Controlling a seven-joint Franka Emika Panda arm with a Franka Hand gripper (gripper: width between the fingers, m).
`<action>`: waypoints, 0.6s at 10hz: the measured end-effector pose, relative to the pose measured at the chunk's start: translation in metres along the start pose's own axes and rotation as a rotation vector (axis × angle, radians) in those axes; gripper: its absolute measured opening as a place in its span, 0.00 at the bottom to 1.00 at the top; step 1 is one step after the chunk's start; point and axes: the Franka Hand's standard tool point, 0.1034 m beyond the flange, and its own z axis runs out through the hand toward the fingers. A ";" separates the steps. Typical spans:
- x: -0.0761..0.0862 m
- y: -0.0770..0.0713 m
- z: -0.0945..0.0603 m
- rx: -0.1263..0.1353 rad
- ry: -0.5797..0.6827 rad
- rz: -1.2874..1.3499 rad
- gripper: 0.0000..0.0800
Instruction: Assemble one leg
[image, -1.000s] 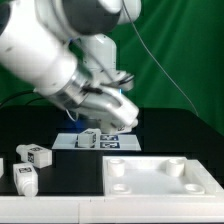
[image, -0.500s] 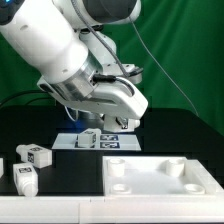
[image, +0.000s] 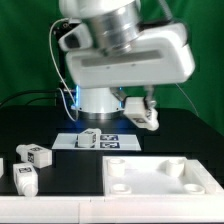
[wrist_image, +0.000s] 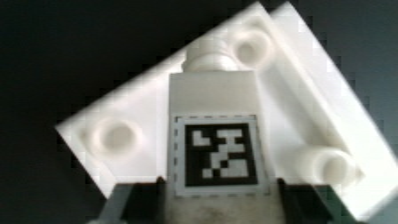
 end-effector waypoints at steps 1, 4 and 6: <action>0.002 0.000 0.002 0.009 0.079 0.007 0.36; 0.007 -0.008 0.004 0.036 0.292 -0.013 0.36; 0.012 -0.024 0.000 -0.020 0.434 -0.177 0.36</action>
Offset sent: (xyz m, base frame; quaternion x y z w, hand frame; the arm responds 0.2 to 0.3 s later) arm 0.0000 0.0000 0.0000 0.0000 0.1938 0.0000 0.9810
